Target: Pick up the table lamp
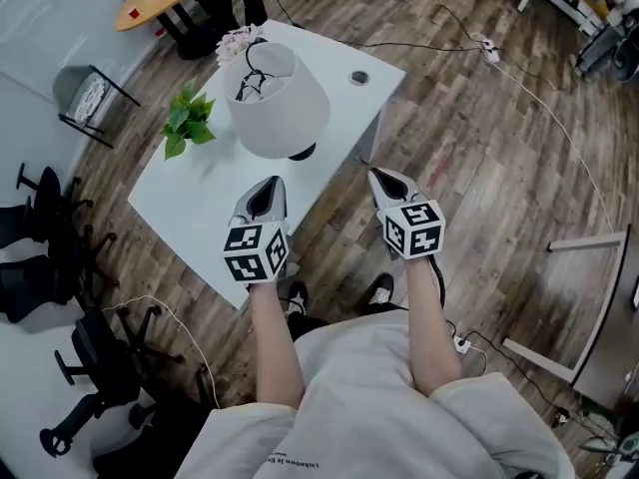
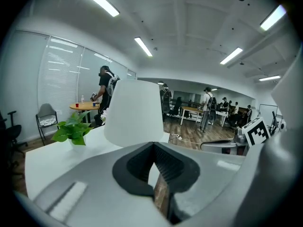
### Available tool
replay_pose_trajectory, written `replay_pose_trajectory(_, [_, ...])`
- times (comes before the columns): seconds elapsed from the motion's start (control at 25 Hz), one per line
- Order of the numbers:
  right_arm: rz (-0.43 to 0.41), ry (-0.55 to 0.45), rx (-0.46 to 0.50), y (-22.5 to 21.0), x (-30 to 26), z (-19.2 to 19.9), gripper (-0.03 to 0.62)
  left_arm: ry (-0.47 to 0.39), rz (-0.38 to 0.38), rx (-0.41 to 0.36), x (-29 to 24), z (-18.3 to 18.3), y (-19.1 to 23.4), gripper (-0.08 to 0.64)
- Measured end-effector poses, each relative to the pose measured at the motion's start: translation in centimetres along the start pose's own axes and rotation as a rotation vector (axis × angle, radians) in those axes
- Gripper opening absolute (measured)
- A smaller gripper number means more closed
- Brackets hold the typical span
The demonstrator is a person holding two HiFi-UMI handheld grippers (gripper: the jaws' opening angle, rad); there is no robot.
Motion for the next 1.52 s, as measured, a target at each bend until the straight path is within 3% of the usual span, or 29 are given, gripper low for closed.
replay_pose_trajectory(0.2, [-0.086,0.042,0.028,-2.1,0.7,1.4,0.025,-0.039,-0.051,0.017,-0.1,0.0,-3.2,0.0])
replay_pose_trajectory(0.52, [-0.122,0.02,0.034,-2.0,-1.3,-0.3,0.026,-0.11,-0.089,0.024,0.9,-3.9,-2.9,0.0])
replay_pose_trajectory(0.84, [-0.12,0.013,0.027,0.8,-5.4,-0.4,0.026,-0.127,-0.036,0.006,-0.5,-6.8,-1.8,0.0])
replay_pose_trajectory(1.28, [-0.093,0.011,0.009,1.6,-8.8,0.7,0.026,-0.114,0.027,0.0,-2.6,-7.1,-0.9,0.0])
replay_pose_trajectory(1.52, [-0.12,0.038,0.075,2.7,-12.5,1.3,0.035,-0.107,0.023,-0.023,-4.6,-8.1,-0.2,0.0])
Point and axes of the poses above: the fingertips, and each gripper's own axes: x backward along the fingers, y to its left, z out of its underside, the point moved 1 cm from there along x, backward along the fingers, and after that the axes turned 4 degrees about x, right-handed, at the moved point
